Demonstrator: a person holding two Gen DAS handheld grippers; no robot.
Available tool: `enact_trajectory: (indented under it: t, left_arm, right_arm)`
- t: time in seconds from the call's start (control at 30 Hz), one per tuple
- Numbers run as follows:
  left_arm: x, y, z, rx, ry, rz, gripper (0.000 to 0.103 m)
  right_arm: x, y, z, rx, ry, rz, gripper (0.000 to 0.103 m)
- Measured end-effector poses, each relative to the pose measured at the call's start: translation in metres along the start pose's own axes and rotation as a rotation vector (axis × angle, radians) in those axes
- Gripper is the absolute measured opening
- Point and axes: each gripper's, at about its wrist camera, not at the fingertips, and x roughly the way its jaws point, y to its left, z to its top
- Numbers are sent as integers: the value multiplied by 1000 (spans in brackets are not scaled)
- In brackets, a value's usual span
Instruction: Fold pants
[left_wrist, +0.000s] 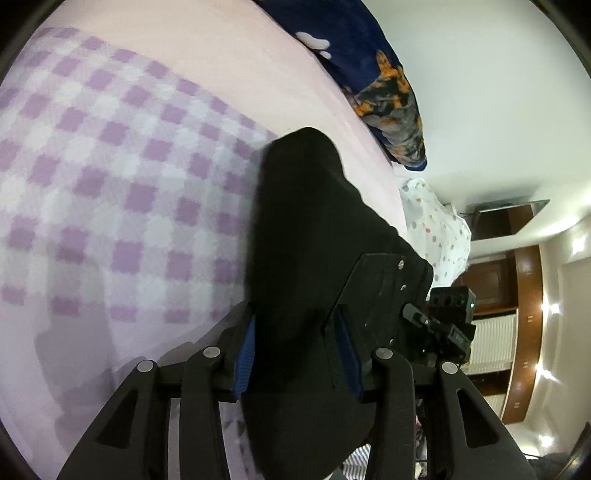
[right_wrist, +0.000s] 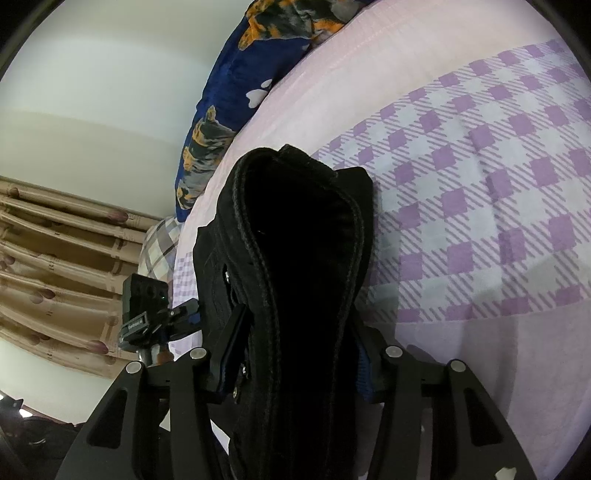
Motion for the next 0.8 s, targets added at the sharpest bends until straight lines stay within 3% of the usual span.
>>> enact_trajectory:
  t: [0.13, 0.2, 0.37, 0.47, 0.63, 0.8]
  left_arm:
    - [5, 0, 3, -12, -7, -29, 44]
    - [4, -4, 0, -6, -19, -7, 43]
    - [1, -26, -9, 81, -45, 116, 28]
    - [-8, -39, -11, 118, -60, 118, 17]
    - [-24, -60, -15, 186, -90, 163, 17]
    - [-54, -60, -5, 193, -149, 187, 17]
  right_arm:
    - [8, 6, 1, -10, -19, -8, 47]
    - [11, 8, -1, 13, -38, -18, 41]
    - [6, 22, -10, 26, -81, -49, 30]
    - [4, 39, -14, 24, -101, -75, 28]
    - [8, 66, -13, 52, -108, -66, 27]
    - [26, 88, -2, 35, -89, -35, 27]
